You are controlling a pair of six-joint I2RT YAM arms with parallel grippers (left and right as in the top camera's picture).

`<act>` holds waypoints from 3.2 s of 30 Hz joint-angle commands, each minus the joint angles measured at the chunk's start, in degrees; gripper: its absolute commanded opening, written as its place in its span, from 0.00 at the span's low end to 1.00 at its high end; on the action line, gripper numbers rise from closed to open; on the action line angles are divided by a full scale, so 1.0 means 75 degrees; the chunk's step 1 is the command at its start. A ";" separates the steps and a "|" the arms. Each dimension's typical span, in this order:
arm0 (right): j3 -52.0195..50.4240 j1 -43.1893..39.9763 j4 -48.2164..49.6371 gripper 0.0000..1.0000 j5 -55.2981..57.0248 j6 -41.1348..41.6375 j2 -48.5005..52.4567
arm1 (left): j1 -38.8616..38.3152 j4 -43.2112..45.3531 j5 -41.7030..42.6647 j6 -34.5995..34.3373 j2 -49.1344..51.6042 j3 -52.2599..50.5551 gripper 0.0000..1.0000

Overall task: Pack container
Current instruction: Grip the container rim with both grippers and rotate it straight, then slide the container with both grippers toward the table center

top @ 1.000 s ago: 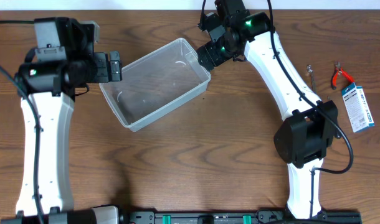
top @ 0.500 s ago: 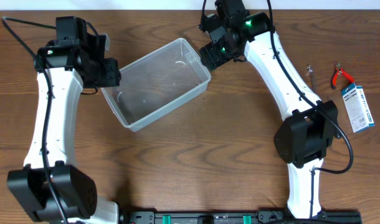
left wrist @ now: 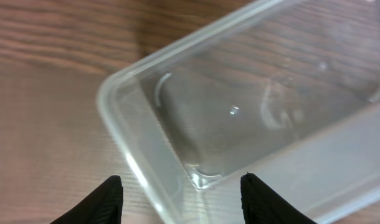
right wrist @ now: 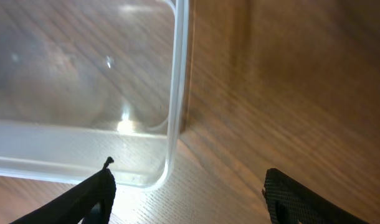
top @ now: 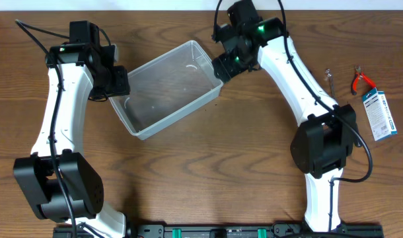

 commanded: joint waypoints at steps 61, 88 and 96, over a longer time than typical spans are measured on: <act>-0.1172 0.0044 0.0714 0.16 -0.0070 -0.0015 -0.0017 | 0.0026 0.1172 -0.0452 -0.1029 0.0146 -0.1454 0.06; -0.1172 0.0041 0.0600 0.01 -0.0061 0.0149 -0.0017 | 0.0023 0.1288 -0.0408 -0.2119 0.0146 -0.1789 0.06; -0.1172 0.0032 0.0402 0.01 0.0067 0.0233 -0.0017 | 0.0023 0.1725 0.0017 -0.2116 0.0146 -0.2008 0.06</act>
